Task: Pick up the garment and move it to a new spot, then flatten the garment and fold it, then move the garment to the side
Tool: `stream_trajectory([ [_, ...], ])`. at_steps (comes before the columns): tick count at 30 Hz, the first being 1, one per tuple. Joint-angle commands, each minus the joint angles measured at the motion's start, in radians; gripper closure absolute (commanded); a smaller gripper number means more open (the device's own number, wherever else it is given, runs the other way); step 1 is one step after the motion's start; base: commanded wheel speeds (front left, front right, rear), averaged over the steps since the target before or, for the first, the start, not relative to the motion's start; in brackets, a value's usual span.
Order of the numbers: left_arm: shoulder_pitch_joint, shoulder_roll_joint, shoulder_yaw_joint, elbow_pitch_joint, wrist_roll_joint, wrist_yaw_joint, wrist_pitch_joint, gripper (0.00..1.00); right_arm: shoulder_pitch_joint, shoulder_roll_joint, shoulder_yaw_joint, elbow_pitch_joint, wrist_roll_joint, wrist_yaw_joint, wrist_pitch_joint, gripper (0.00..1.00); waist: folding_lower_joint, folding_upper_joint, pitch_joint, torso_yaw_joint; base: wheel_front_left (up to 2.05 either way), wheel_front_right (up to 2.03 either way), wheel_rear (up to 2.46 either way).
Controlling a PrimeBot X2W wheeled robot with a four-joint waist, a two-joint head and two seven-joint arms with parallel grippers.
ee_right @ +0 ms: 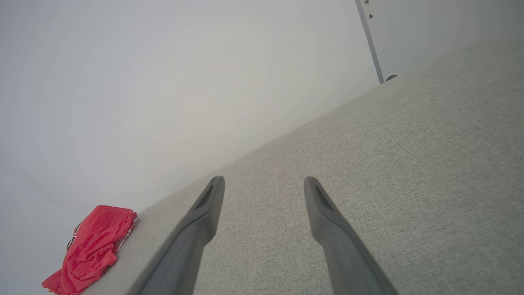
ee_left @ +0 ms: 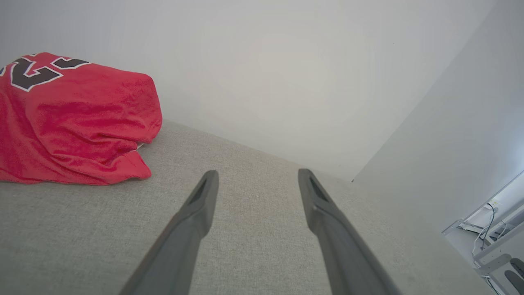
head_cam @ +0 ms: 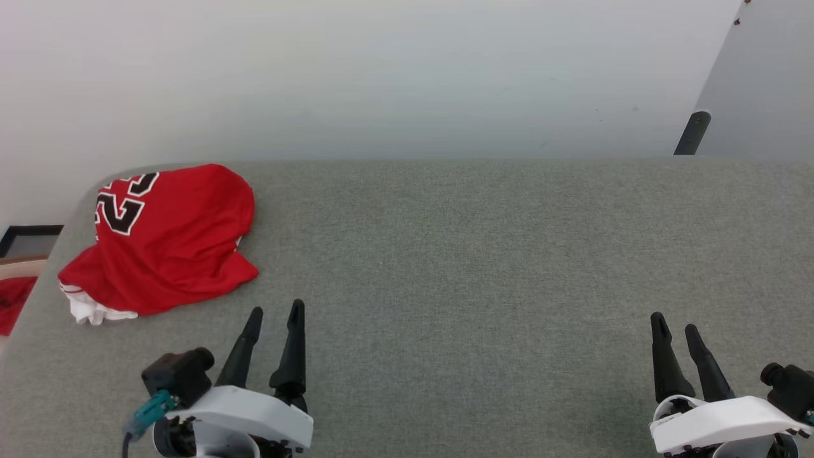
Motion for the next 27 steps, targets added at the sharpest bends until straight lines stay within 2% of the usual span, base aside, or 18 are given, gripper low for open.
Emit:
stream_trajectory([
  [1, -0.017, 0.005, -0.005, -0.015, 0.030, 0.007, -0.008, 0.00, -0.009, 0.000, -0.001, -0.011, -0.024, 0.000, -0.009, 0.00, 0.0000, 0.0000, 0.000, 0.000, 0.00, 0.00, 0.00],
  [15, -0.016, 0.011, -0.018, -0.045, 0.184, 0.021, -0.043, 0.00, -0.008, -0.001, 0.009, -0.013, -0.156, 0.000, -0.045, 0.00, 0.0000, 0.0000, -0.005, 0.002, 0.00, 0.00, 0.00],
  [27, -0.010, 0.011, -0.025, -0.044, 0.292, 0.017, -0.070, 0.00, 0.000, -0.001, 0.016, -0.015, -0.269, 0.001, -0.072, 0.00, 0.0000, 0.0000, -0.015, 0.010, 0.00, 0.00, 0.00],
])
